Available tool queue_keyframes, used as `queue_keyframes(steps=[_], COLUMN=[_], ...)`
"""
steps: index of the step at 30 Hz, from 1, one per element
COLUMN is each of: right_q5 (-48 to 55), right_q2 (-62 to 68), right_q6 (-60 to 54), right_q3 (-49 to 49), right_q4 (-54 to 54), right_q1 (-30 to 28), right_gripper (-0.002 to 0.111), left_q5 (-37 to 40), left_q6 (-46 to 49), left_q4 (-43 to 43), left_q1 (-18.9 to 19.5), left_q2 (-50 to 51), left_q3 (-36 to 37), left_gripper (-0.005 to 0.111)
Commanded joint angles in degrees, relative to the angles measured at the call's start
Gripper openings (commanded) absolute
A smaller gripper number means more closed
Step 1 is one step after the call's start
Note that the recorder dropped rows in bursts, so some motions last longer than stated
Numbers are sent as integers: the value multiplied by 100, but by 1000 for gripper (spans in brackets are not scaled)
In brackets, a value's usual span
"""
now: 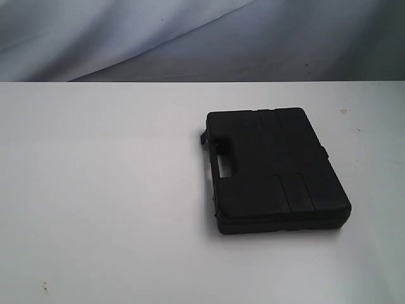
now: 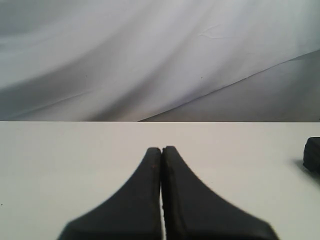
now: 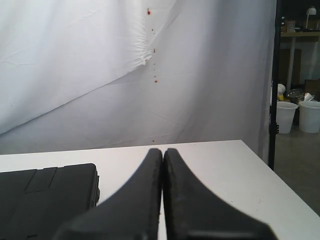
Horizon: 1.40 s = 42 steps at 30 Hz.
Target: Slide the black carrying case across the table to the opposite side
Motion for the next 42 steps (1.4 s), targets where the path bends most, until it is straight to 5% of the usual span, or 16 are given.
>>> queue_keyframes(steps=[1, 23, 34, 42], right_q5=[-95, -139, -832, -1003], right_q2=[-15, -15, -15, -15], right_q6=[0, 0, 241, 175], right_q3=[15, 15, 15, 15], right_q4=[-75, -75, 2595, 2709], right_q1=[-39, -39, -39, -39], right_gripper=[0, 0, 0, 0], left_q5=[-10, -10, -10, -10], left_q6=[-55, -55, -55, -55], left_q4=[3, 3, 3, 3], left_q1=[11, 11, 11, 11], left_q2=[-25, -25, -25, -25], left_q3=[28, 28, 28, 28], left_gripper=[0, 0, 0, 0])
